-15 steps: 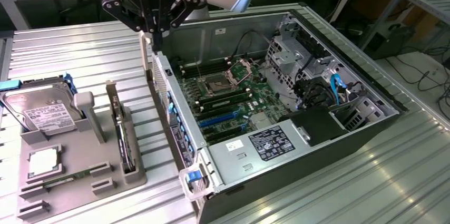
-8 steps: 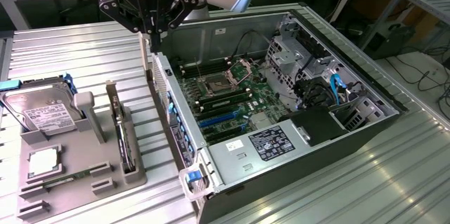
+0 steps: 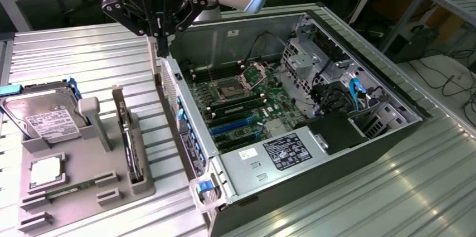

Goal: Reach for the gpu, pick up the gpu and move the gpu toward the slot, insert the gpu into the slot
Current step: 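Reach for the gpu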

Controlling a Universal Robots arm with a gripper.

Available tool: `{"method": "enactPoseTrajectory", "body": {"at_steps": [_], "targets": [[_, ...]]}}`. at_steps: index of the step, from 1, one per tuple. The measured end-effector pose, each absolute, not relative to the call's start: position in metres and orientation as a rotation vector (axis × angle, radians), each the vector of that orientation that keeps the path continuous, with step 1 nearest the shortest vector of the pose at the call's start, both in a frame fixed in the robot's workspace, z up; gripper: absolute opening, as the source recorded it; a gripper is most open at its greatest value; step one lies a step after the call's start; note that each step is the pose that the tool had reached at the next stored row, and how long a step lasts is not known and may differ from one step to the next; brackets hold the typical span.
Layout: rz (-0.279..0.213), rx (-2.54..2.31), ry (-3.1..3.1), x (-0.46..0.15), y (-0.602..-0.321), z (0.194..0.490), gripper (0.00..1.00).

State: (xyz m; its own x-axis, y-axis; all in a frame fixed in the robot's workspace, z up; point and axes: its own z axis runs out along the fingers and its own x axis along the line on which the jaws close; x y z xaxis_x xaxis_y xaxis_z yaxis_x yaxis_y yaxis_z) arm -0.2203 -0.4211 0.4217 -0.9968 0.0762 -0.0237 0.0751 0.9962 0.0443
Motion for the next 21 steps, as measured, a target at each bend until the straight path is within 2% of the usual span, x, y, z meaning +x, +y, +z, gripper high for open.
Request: {"method": "enactPoseTrajectory", "body": {"at_steps": [21], "targets": [[0.068, 0.118, 3.114, -0.236, -0.425, 0.422, 0.11]]}}
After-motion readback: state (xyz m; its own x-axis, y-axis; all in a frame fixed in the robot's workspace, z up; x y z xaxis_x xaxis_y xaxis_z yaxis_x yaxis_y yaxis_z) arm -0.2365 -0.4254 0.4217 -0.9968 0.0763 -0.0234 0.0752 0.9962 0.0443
